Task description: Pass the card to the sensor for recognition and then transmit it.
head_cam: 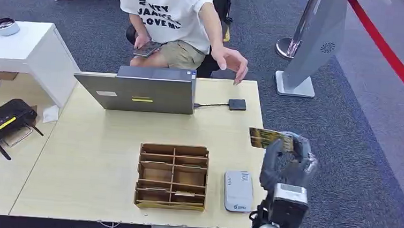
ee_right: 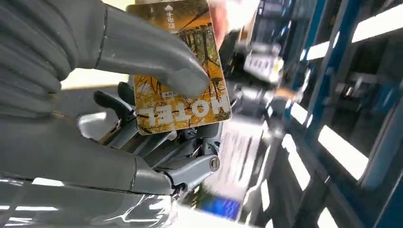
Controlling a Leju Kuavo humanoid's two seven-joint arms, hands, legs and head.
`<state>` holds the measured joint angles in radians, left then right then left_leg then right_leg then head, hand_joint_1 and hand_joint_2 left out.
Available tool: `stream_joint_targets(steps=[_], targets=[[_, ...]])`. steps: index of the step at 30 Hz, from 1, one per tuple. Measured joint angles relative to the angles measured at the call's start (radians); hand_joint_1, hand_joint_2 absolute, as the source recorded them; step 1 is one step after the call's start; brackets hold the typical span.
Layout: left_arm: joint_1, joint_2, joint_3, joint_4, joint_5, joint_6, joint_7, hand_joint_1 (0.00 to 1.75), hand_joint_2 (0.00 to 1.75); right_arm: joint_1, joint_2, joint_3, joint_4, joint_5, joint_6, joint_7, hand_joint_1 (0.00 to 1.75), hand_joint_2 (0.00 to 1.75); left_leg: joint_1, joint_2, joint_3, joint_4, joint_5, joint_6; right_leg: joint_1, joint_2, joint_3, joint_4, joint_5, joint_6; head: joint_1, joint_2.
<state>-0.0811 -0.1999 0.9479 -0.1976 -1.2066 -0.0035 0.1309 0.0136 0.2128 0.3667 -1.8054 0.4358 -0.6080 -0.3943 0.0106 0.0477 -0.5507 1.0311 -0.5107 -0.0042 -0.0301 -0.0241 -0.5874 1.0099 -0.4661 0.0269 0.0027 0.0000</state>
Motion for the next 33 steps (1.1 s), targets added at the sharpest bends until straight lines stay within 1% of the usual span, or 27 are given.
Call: stream_joint_targets(steps=[2,5,8,11,14,18,22,23,24,27,30,33], targets=[[-0.007,0.000,-0.007,0.000,-0.015,-0.012,0.006,0.00,0.00,-0.087,-0.018,0.066,0.064,0.076,0.029,0.058,1.75,1.75,0.000,0.000,0.000,0.000,0.001,-0.001,0.000,0.000,0.000,0.000,0.001,0.000,0.001,0.000],[-0.020,0.001,-0.022,0.000,-0.035,-0.029,0.018,0.00,0.00,-0.221,-0.031,0.141,0.172,0.161,0.071,0.132,1.75,1.75,0.000,-0.001,0.001,0.000,0.002,-0.001,0.000,0.000,0.000,0.000,0.001,-0.001,0.000,0.000],[-0.030,0.003,-0.038,0.000,-0.053,-0.045,0.029,0.00,0.00,-0.329,-0.039,0.190,0.274,0.252,0.084,0.180,1.75,1.75,0.000,-0.001,0.001,0.000,0.002,-0.001,0.000,0.000,0.000,0.000,0.002,-0.001,0.000,0.000],[-0.037,0.005,-0.052,0.000,-0.059,-0.050,0.035,0.00,0.00,-0.398,-0.040,0.220,0.348,0.283,0.085,0.197,1.75,1.75,0.000,-0.001,0.000,0.000,0.002,-0.001,0.000,-0.001,0.000,0.000,0.002,-0.001,0.000,0.000],[-0.039,0.005,-0.058,0.000,-0.061,-0.052,0.036,0.00,0.00,-0.431,-0.042,0.234,0.389,0.308,0.084,0.211,1.75,1.75,0.000,-0.001,-0.001,0.000,0.002,-0.001,0.000,-0.001,-0.001,0.000,0.002,-0.001,0.001,0.000],[-0.046,0.006,-0.073,0.000,-0.074,-0.062,0.045,0.00,0.00,-0.488,-0.045,0.260,0.456,0.446,0.079,0.272,1.75,1.75,0.000,-0.001,-0.001,0.000,0.002,-0.001,0.000,-0.001,-0.002,0.000,0.002,-0.001,0.001,0.000],[-0.048,0.006,-0.086,0.000,-0.079,-0.069,0.053,0.00,0.00,-0.537,-0.045,0.273,0.522,0.557,0.053,0.320,1.62,1.75,0.000,-0.001,-0.001,0.000,0.002,-0.001,0.000,-0.001,-0.002,0.000,0.002,-0.001,0.001,0.000],[-0.048,0.006,-0.091,0.000,-0.079,-0.071,0.056,0.00,0.00,-0.548,-0.046,0.275,0.539,0.592,0.041,0.332,1.62,1.75,0.000,-0.001,-0.001,0.000,0.002,-0.001,0.000,-0.001,-0.002,0.000,0.002,-0.001,0.000,0.000],[-0.049,0.006,-0.095,0.000,-0.080,-0.072,0.056,0.00,0.00,-0.557,-0.046,0.276,0.553,0.628,0.030,0.345,1.73,1.75,0.000,-0.001,-0.001,0.000,0.002,-0.001,0.000,-0.001,-0.002,0.000,0.002,-0.001,0.000,0.000],[-0.050,0.006,-0.109,0.000,-0.080,-0.075,0.061,0.00,0.00,-0.578,-0.047,0.280,0.598,0.783,-0.028,0.405,1.75,1.75,0.000,-0.001,-0.001,0.000,0.002,-0.001,0.000,-0.001,-0.002,0.000,0.002,-0.001,0.001,0.000],[-0.052,0.006,-0.122,0.000,-0.083,-0.076,0.065,0.00,0.00,-0.588,-0.050,0.281,0.627,0.901,-0.037,0.444,1.75,1.75,0.000,-0.001,-0.001,0.000,0.002,-0.001,0.000,-0.001,-0.002,0.000,0.002,-0.001,0.001,0.000],[-0.054,0.005,-0.129,0.000,-0.083,-0.076,0.067,0.00,0.00,-0.588,-0.051,0.273,0.634,0.980,-0.039,0.455,1.75,1.75,0.000,-0.001,-0.001,0.000,0.002,-0.001,0.000,-0.001,-0.002,0.000,0.002,-0.001,0.001,0.000]])
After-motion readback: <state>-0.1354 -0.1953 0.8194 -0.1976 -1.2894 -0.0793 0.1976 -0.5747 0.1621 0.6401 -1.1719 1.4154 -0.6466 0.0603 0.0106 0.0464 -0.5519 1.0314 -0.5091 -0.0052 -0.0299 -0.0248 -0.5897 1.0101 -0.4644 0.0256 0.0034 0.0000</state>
